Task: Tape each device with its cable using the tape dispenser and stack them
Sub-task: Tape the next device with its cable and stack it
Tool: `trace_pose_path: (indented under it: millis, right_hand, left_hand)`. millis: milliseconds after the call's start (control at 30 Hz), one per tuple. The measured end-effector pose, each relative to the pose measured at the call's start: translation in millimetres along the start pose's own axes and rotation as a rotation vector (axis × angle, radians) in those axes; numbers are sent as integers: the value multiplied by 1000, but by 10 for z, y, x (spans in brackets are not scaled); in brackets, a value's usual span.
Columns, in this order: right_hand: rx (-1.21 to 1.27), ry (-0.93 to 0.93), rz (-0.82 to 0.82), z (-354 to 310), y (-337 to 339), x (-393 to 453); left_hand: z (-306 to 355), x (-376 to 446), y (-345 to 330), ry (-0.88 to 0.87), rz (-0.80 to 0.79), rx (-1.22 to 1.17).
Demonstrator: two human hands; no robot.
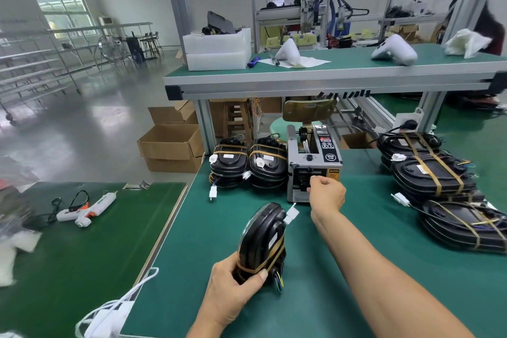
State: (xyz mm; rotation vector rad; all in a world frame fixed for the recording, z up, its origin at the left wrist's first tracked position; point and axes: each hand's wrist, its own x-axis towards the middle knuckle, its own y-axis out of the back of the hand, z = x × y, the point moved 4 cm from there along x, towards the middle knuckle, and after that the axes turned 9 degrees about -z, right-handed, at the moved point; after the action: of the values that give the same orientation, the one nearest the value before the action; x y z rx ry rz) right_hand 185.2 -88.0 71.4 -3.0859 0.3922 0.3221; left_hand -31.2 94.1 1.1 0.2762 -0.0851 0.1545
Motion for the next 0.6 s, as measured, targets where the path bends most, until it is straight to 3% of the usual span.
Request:
trace_pose_path:
  millis: [600]
  right_hand:
    - [100, -171, 94, 41, -151, 114]
  left_hand:
    - [-53, 14, 4, -11, -8, 18]
